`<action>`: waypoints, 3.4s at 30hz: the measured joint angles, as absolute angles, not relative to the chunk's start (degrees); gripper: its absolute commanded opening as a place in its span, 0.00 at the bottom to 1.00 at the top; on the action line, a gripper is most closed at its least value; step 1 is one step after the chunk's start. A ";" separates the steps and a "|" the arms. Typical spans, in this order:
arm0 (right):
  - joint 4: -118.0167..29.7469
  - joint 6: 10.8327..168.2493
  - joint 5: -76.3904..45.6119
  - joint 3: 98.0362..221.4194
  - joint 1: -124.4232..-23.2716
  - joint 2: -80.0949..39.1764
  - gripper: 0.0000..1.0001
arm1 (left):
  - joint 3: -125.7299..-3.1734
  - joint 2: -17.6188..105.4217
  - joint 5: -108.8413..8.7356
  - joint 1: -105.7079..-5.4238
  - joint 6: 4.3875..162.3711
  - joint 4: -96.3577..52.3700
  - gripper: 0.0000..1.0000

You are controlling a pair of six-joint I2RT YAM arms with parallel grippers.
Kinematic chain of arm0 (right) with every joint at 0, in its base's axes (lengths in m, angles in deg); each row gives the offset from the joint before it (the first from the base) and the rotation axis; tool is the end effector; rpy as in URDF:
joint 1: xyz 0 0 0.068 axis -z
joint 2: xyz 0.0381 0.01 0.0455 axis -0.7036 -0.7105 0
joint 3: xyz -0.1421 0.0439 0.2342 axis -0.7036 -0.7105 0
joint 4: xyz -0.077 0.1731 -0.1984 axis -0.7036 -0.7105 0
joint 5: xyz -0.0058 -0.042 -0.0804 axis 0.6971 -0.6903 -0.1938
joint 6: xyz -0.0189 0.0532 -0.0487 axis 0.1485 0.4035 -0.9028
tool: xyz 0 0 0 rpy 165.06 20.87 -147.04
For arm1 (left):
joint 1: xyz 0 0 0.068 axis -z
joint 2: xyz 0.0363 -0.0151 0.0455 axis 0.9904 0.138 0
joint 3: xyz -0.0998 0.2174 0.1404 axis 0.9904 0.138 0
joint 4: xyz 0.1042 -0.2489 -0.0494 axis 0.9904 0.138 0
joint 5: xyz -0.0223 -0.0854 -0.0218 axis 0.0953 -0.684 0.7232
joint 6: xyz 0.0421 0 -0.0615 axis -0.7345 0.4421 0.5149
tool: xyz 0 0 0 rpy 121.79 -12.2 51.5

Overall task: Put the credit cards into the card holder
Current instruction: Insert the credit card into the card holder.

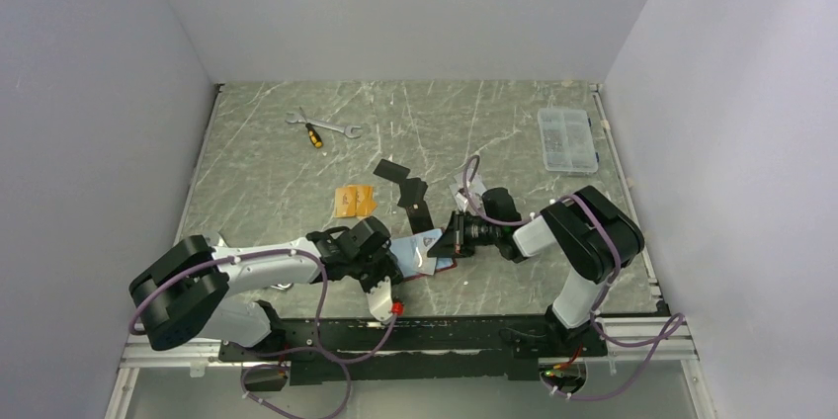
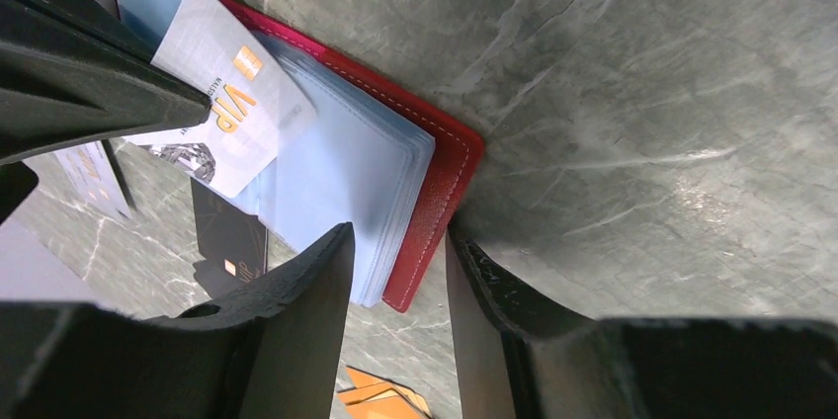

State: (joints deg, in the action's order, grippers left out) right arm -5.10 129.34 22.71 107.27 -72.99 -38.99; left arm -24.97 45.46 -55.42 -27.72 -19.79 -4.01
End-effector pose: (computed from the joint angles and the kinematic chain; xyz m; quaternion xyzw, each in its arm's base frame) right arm 0.2224 0.1705 0.0687 -0.0362 0.8447 0.5229 0.1084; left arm 0.1358 -0.2147 0.1207 0.9263 0.2519 -0.0270 0.2789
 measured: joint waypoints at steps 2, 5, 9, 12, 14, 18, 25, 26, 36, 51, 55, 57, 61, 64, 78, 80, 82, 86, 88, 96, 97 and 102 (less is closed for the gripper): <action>-7.33 128.24 22.75 108.19 -73.04 -38.75 0.00 | -24.62 45.29 -55.14 -27.70 -20.21 -4.54 0.46; -11.03 126.36 22.92 109.61 -73.12 -38.03 0.00 | -23.96 44.94 -54.39 -27.63 -20.99 -5.30 0.46; -16.08 123.74 23.49 112.13 -73.25 -37.83 0.00 | -23.37 44.52 -53.87 -27.63 -21.89 -5.87 0.44; -19.53 121.84 23.99 113.98 -73.28 -38.10 0.00 | -23.05 44.33 -53.67 -27.59 -22.09 -6.00 0.42; -21.37 120.83 24.21 115.10 -73.28 -38.58 0.00 | -22.67 44.02 -53.47 -27.59 -22.39 -6.17 0.42; -25.26 118.52 25.07 117.31 -73.28 -39.06 0.00 | -21.67 43.28 -52.99 -27.59 -23.05 -6.94 0.42; -30.17 115.26 25.55 119.40 -73.30 -39.14 0.00 | -20.38 42.38 -52.38 -27.59 -23.49 -8.19 0.40; -30.46 115.06 25.57 119.53 -73.30 -39.14 0.00 | -20.27 42.32 -52.34 -27.59 -23.46 -8.30 0.40; -30.74 113.93 26.14 119.69 -73.34 -39.14 0.00 | -20.40 42.32 -50.85 -27.61 -22.98 -7.97 0.38; -33.63 112.38 28.02 122.40 -73.98 -41.51 0.00 | -20.60 42.65 -49.82 -27.65 -23.00 -7.92 0.36; -33.61 112.29 28.80 122.94 -73.95 -42.49 0.00 | -20.60 42.69 -49.76 -27.65 -23.00 -7.92 0.36; -33.67 112.24 29.28 123.27 -73.98 -42.86 0.00 | -20.60 42.71 -49.65 -27.65 -23.03 -7.95 0.36; -34.83 111.30 30.07 124.37 -73.98 -43.56 0.00 | -20.60 42.73 -49.50 -27.65 -23.07 -7.97 0.36; -35.83 110.60 30.51 125.22 -74.02 -44.11 0.00 | -20.60 42.73 -49.47 -27.65 -23.09 -7.97 0.35; -40.53 108.81 30.79 129.79 -75.27 -47.08 0.22 | -20.49 42.73 -49.45 -27.65 -23.31 -7.99 0.34; -41.19 108.97 29.77 129.76 -75.33 -46.84 0.43 | -20.49 42.71 -49.45 -27.65 -23.31 -7.95 0.34; -41.91 109.58 29.02 129.72 -75.48 -45.53 0.55 | -20.47 42.69 -49.45 -27.67 -23.29 -7.92 0.34; -42.35 109.69 26.71 128.98 -75.96 -41.64 0.60 | -20.27 42.58 -49.45 -27.72 -23.31 -8.05 0.33; -42.52 109.91 25.98 128.56 -75.66 -40.91 0.63 | -20.25 42.51 -49.45 -27.72 -23.31 -8.05 0.33; -44.77 110.45 21.96 128.58 -76.23 -38.47 0.70 | -20.16 42.47 -49.45 -27.72 -23.27 -8.08 0.32; -45.45 110.43 20.65 128.78 -76.73 -37.85 0.70 | -20.16 42.47 -49.45 -27.72 -23.22 -8.08 0.31; -48.42 110.71 13.61 129.83 -80.27 -35.87 0.72 | -20.03 42.47 -49.41 -27.72 -23.00 -8.40 0.30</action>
State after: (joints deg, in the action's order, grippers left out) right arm -48.42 110.71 13.61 129.83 -80.27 -35.87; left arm -20.03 42.47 -49.41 -27.72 -23.00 -8.40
